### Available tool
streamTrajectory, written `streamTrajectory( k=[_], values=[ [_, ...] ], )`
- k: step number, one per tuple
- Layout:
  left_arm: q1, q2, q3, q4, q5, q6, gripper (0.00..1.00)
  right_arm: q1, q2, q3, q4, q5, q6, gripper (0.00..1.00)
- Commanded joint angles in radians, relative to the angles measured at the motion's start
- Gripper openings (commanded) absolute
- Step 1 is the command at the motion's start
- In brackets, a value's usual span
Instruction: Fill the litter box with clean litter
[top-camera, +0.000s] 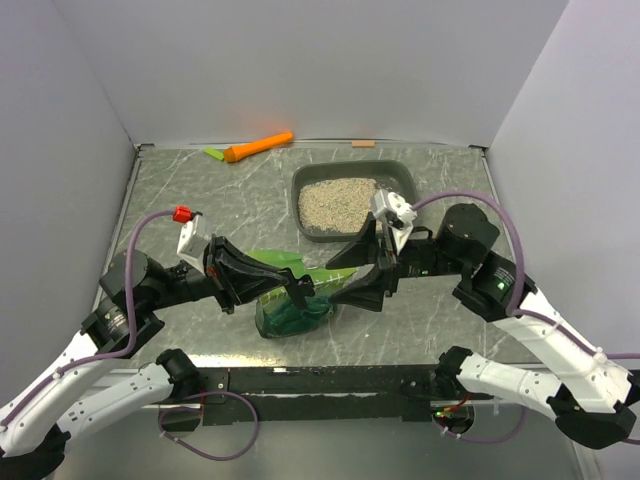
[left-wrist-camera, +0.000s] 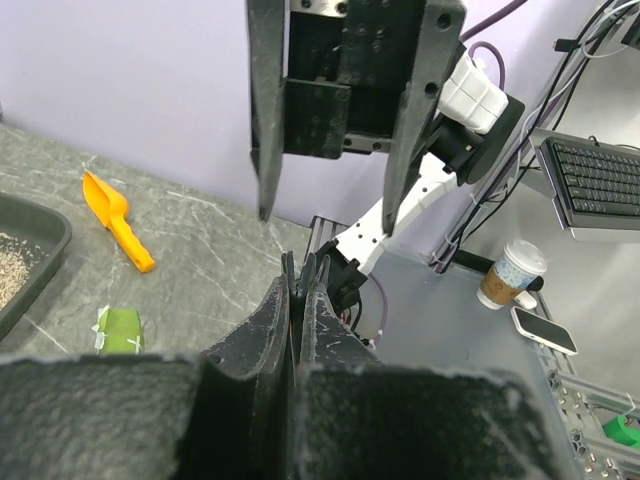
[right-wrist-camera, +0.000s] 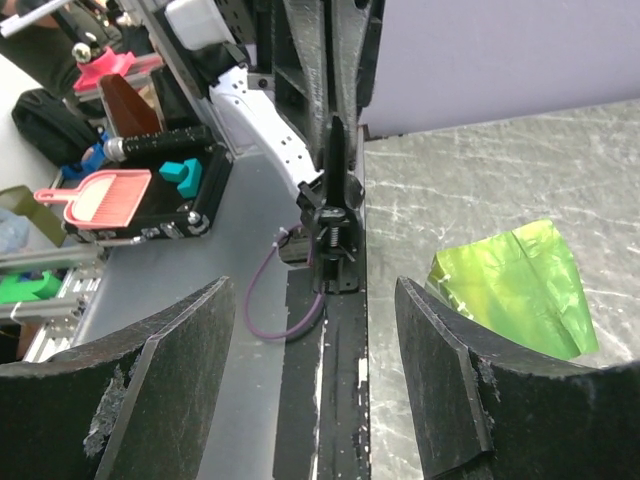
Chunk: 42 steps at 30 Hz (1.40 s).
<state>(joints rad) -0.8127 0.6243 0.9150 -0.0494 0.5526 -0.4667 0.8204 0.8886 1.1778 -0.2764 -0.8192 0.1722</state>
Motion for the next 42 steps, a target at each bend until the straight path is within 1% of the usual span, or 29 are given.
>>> streamTrajectory(
  k=[1,5,10,24,35,37,40,41,42],
  values=[
    [0.003,-0.006,0.027,0.016,-0.005,-0.026,0.01,0.0,0.045,0.019,0.029,-0.02,-0.037,0.72],
    [0.003,-0.003,0.033,0.01,-0.011,-0.029,0.01,0.002,0.078,0.026,0.04,-0.032,-0.039,0.72],
    [0.003,0.003,0.035,0.011,-0.013,-0.027,0.01,0.003,0.087,0.011,0.1,-0.067,-0.014,0.72],
    [0.003,0.025,0.039,0.033,-0.01,-0.032,0.01,0.006,0.121,-0.021,0.187,-0.106,0.038,0.71],
    [0.003,0.028,0.047,0.033,-0.019,-0.029,0.01,0.028,0.147,-0.023,0.186,-0.109,0.035,0.67],
    [0.003,0.028,0.045,0.034,-0.019,-0.029,0.01,0.029,0.154,-0.023,0.181,-0.113,0.032,0.62],
    [0.003,0.029,0.044,0.042,-0.02,-0.032,0.01,0.04,0.162,-0.015,0.151,-0.092,0.021,0.07],
    [0.003,0.031,0.042,0.04,-0.022,-0.032,0.01,0.046,0.162,-0.004,0.134,-0.075,0.016,0.0],
    [0.003,0.028,0.042,0.04,-0.022,-0.03,0.03,0.046,0.164,-0.003,0.125,-0.061,0.01,0.0]
  ],
)
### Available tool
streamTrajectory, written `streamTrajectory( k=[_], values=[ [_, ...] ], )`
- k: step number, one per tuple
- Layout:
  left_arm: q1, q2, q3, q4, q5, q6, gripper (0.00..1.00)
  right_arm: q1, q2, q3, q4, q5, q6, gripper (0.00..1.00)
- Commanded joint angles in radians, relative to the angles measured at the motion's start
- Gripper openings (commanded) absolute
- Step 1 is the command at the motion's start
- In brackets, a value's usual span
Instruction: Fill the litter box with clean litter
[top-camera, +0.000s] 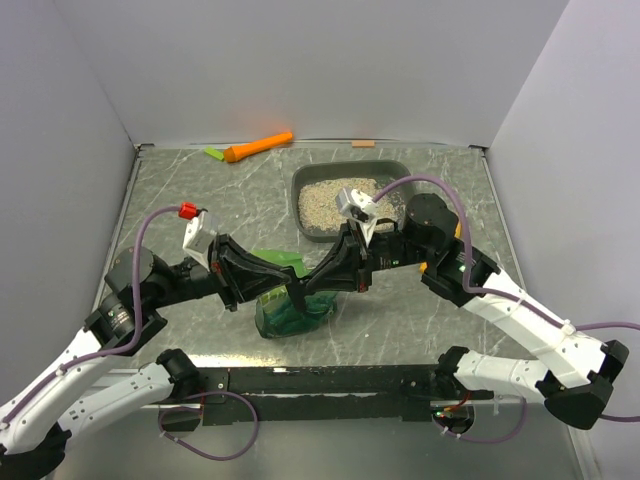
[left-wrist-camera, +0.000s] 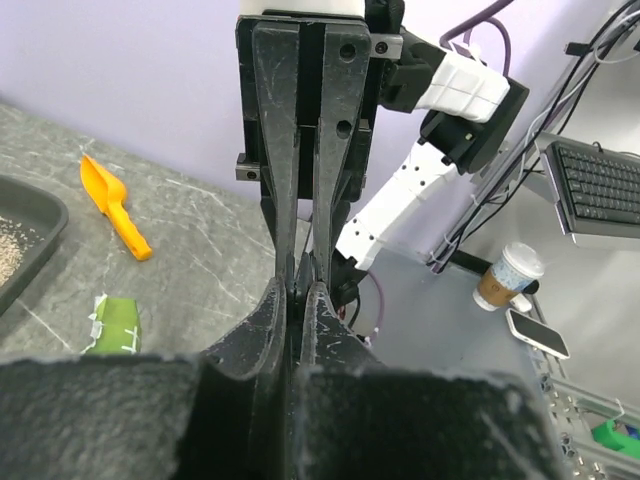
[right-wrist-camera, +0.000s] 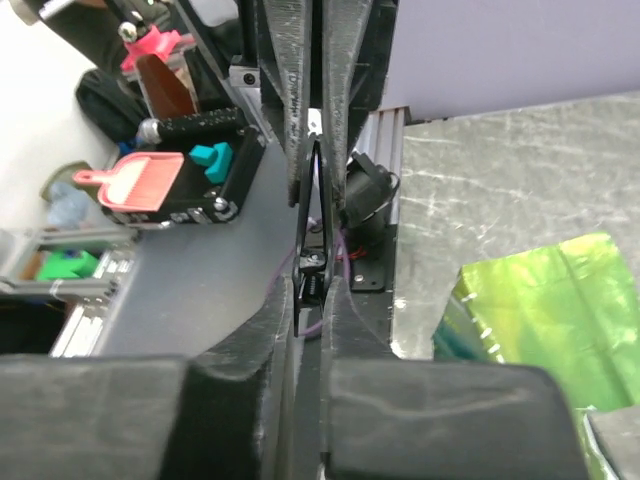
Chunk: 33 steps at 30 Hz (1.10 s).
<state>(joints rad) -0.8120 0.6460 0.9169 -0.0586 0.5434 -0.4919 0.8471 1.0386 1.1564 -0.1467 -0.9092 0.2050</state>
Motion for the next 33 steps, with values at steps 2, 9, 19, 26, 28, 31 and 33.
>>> streamTrajectory(
  k=[2,9,19,26,28,31,33],
  values=[
    [0.002,0.001,0.039,0.043,-0.023,0.001,0.26,0.018,0.005,0.008,-0.008,0.052,-0.021,0.0],
    [0.002,-0.025,0.031,-0.096,-0.074,0.087,0.56,0.012,-0.06,0.025,-0.085,0.18,-0.05,0.0],
    [0.002,0.009,-0.026,-0.274,-0.239,0.245,0.54,-0.025,-0.121,0.069,-0.315,0.504,-0.174,0.0],
    [0.002,0.102,-0.052,-0.3,-0.261,0.317,0.47,-0.028,-0.18,-0.009,-0.31,0.581,-0.248,0.0],
    [0.002,0.127,-0.061,-0.3,-0.252,0.335,0.42,-0.028,-0.183,-0.018,-0.317,0.589,-0.251,0.0],
    [0.002,0.175,-0.072,-0.293,-0.227,0.368,0.37,-0.031,-0.181,-0.027,-0.321,0.578,-0.257,0.0],
    [0.002,0.195,-0.076,-0.288,-0.22,0.383,0.36,-0.033,-0.181,-0.034,-0.327,0.569,-0.262,0.0]
  ],
)
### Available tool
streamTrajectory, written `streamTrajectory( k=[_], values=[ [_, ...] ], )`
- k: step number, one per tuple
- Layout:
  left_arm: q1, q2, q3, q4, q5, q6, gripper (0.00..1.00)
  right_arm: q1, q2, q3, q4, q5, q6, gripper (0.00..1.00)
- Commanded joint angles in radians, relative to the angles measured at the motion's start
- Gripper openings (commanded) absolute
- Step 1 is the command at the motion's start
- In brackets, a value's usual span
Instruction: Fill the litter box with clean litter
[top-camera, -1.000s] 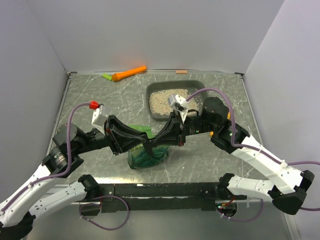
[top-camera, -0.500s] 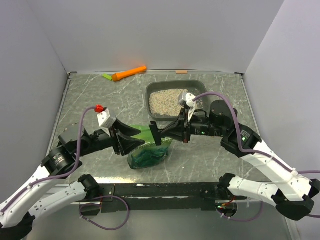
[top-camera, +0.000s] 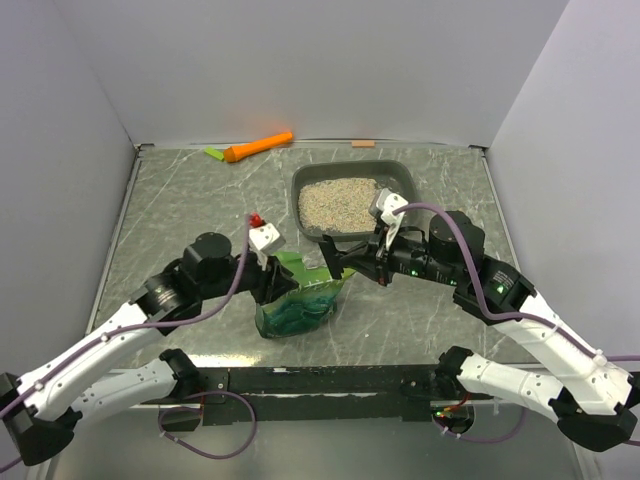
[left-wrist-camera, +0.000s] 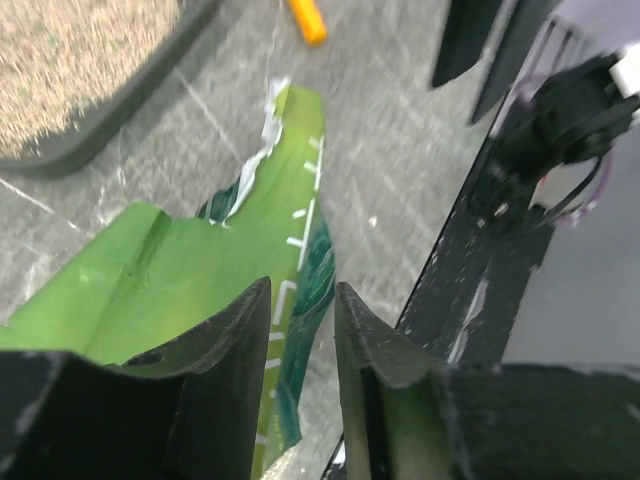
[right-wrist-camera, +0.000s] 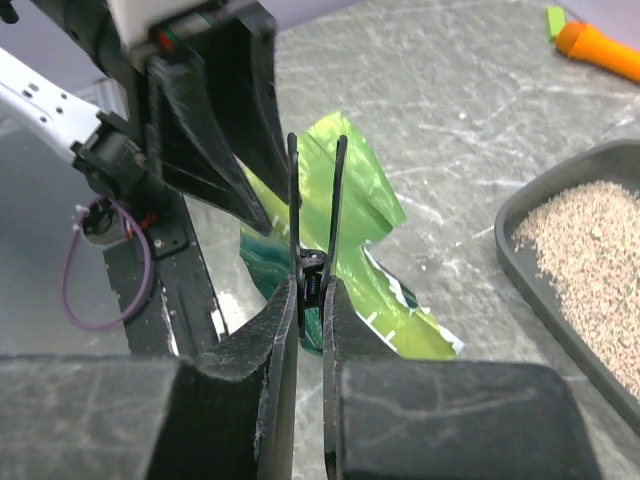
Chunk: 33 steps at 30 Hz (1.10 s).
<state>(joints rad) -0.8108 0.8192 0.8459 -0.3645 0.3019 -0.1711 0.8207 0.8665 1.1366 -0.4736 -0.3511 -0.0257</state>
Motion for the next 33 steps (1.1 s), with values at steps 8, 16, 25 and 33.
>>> streamTrajectory(
  k=[8,16,25,33],
  values=[
    [0.001,0.012,-0.054,0.041,0.042,0.13,0.42,-0.015,-0.014,-0.054,0.018,-0.012,-0.026,0.0],
    [0.001,0.044,-0.062,0.027,0.002,0.16,0.43,-0.026,-0.009,-0.078,0.039,-0.032,-0.025,0.0],
    [0.001,0.08,-0.082,0.044,0.011,0.16,0.43,-0.032,-0.004,-0.087,0.044,-0.049,-0.025,0.0],
    [-0.001,0.093,-0.093,0.033,-0.017,0.154,0.4,-0.037,0.032,-0.074,0.02,-0.055,-0.036,0.0]
  ],
)
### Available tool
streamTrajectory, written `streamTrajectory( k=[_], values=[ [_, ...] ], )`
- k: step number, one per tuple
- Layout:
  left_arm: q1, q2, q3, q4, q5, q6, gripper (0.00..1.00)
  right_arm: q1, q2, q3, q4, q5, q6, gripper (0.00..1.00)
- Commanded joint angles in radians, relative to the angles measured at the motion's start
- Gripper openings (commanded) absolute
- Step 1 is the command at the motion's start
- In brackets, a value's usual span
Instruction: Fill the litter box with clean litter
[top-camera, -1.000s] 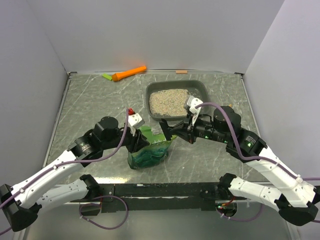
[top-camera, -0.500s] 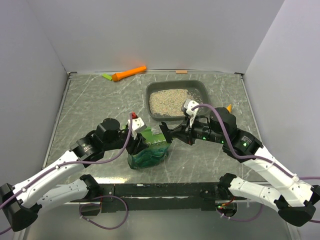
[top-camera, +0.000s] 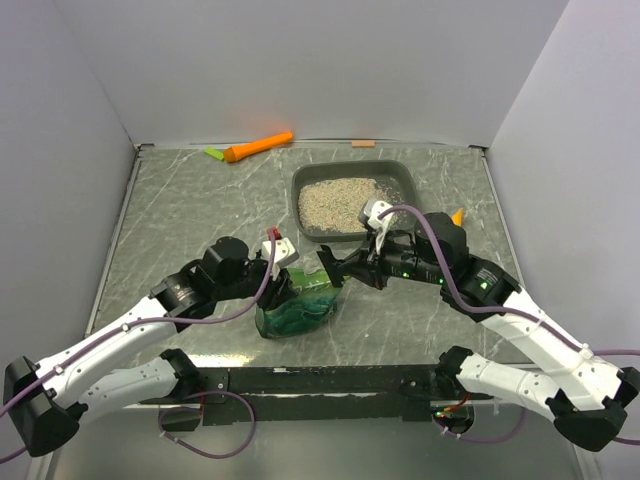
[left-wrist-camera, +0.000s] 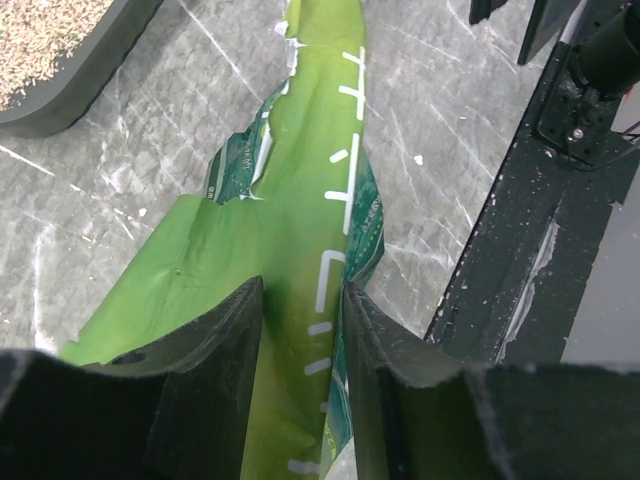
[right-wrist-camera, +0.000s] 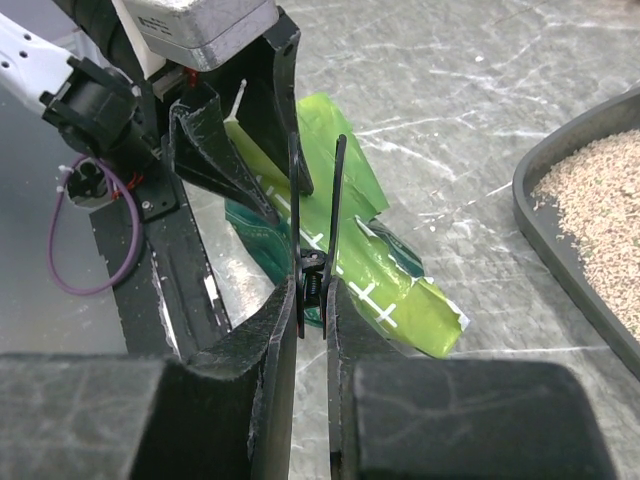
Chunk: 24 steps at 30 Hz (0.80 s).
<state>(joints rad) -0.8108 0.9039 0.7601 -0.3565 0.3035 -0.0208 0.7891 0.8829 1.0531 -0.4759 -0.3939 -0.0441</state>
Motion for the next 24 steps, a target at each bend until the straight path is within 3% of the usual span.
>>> streamTrajectory(
  k=[1,4,7,11,19,24],
  values=[
    [-0.001,0.012,-0.008,0.025,-0.023,-0.001,0.31,-0.005,0.024,0.01,0.019,-0.013,-0.019,0.0],
    [-0.002,0.021,-0.013,0.024,-0.03,-0.007,0.1,-0.007,0.037,0.01,0.02,-0.026,-0.03,0.0],
    [-0.004,0.029,-0.015,0.016,-0.044,-0.011,0.02,-0.007,0.053,0.01,0.036,-0.042,-0.046,0.0],
    [-0.004,0.035,-0.013,0.011,-0.041,-0.01,0.01,-0.008,0.09,0.015,0.054,-0.069,-0.091,0.0],
    [-0.004,0.0,-0.028,0.024,-0.021,-0.013,0.01,-0.034,0.16,-0.019,0.17,-0.258,-0.329,0.0],
    [-0.004,-0.033,-0.039,0.031,-0.014,-0.019,0.01,-0.062,0.223,0.013,0.138,-0.347,-0.459,0.0]
  ],
)
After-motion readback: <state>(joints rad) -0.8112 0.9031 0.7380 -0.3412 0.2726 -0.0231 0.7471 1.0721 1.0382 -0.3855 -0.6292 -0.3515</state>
